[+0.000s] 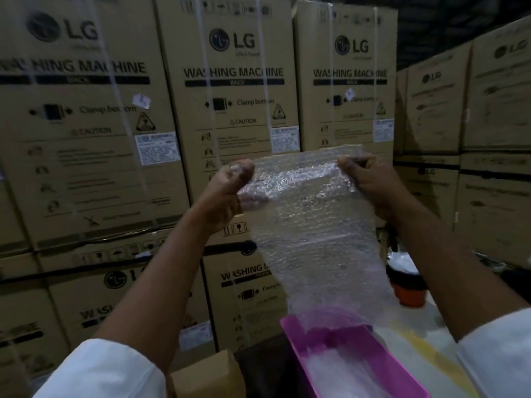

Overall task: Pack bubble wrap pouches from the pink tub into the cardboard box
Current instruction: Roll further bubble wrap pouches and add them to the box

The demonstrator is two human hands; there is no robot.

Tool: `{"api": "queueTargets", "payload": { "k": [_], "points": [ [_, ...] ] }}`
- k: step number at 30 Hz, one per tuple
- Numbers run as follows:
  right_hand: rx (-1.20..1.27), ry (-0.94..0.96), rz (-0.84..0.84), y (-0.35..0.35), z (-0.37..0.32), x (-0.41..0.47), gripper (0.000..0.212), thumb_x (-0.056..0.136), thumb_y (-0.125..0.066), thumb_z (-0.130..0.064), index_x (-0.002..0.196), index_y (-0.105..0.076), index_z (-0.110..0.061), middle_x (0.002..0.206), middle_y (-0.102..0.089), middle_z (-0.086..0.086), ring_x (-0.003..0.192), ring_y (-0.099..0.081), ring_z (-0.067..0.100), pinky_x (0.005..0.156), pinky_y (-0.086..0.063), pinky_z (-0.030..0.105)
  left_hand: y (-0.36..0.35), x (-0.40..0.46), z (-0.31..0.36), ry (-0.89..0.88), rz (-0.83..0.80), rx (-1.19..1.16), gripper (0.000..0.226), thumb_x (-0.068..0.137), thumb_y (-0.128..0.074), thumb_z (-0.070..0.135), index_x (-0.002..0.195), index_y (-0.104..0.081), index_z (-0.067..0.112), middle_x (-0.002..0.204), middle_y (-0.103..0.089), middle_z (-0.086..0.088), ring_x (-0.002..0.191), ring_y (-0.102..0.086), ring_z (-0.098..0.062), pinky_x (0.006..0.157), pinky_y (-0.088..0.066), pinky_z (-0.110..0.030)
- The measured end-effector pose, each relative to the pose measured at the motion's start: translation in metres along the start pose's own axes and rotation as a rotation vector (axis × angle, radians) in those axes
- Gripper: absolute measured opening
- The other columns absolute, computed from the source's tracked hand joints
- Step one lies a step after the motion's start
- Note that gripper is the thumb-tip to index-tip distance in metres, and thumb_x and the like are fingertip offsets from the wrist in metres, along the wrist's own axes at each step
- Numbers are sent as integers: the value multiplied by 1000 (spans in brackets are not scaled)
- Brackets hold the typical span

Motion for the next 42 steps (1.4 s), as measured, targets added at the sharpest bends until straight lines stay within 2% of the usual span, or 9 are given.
{"api": "queueTargets", "payload": {
  "k": [6,10,18,24,29,32,36,39,42],
  "points": [
    [146,-104,-71,-8,2,-4,15,92,-62,-24,102,-61,-12,91,-65,4,84,-59,16,68,-53,26,16,-9,-11,17,84,146,32,83,-71,19,108,-63,0,95,-69,-14,67,-66,-12,71,-58,-36],
    [135,-132,-75,-12,3,-10,22,93,-60,-20,111,-58,-7,93,-62,2,81,-57,12,54,-54,18,14,-17,-12,16,-44,169,47,80,-69,27,121,-52,11,106,-64,-13,87,-66,-21,86,-53,-52],
    [241,-87,-289,-1,-20,-17,15,83,-57,0,87,-67,-10,83,-73,-5,76,-70,9,63,-58,22,30,-14,1,-123,-64,76,17,86,-58,-3,94,-58,11,83,-69,-2,75,-65,-15,66,-56,-26],
    [253,-86,-350,0,-24,-5,6,67,-69,-11,72,-70,-14,80,-71,3,68,-68,14,56,-56,22,39,-15,16,-66,-135,227,50,91,-30,-18,73,-63,15,83,-62,-8,69,-68,-26,56,-58,-31],
    [156,-109,-384,1,-20,-1,34,93,-34,-8,86,-67,-6,90,-62,12,73,-59,24,58,-52,30,48,-18,19,1,-196,210,31,89,-42,21,74,-68,16,83,-66,-15,76,-69,-33,68,-56,-39],
    [79,-89,-403,1,-25,-5,29,93,-49,-28,88,-69,-9,93,-64,9,80,-59,25,66,-51,34,53,-20,22,-10,-140,200,28,89,-53,36,88,-66,11,79,-66,-2,65,-59,-13,57,-51,-28],
    [-179,-20,-349,-4,-26,-7,26,83,-65,-6,109,-61,-4,98,-66,12,76,-68,12,61,-56,20,57,-19,22,-43,-61,279,35,79,-69,1,110,-55,10,93,-67,-12,75,-70,-15,59,-55,-24],
    [-64,3,-299,-4,-25,-5,55,78,-68,4,125,-53,-18,97,-65,16,85,-68,20,67,-57,24,58,-20,18,-46,22,282,49,74,-72,7,119,-56,15,101,-67,-22,86,-67,-25,67,-59,-29],
    [30,-15,-257,-7,-23,-7,45,76,-69,3,116,-58,-15,94,-63,10,85,-67,18,70,-58,26,53,-23,12,-44,83,288,27,83,-68,11,109,-62,9,98,-64,-21,81,-64,-22,66,-59,-27]
  ]
}}
Point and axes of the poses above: each hand's wrist, its own x-axis towards the middle knuckle, its own y-axis out of the back of the hand, z = x × y, the point moved 3 cm from there along x, towards the middle knuckle
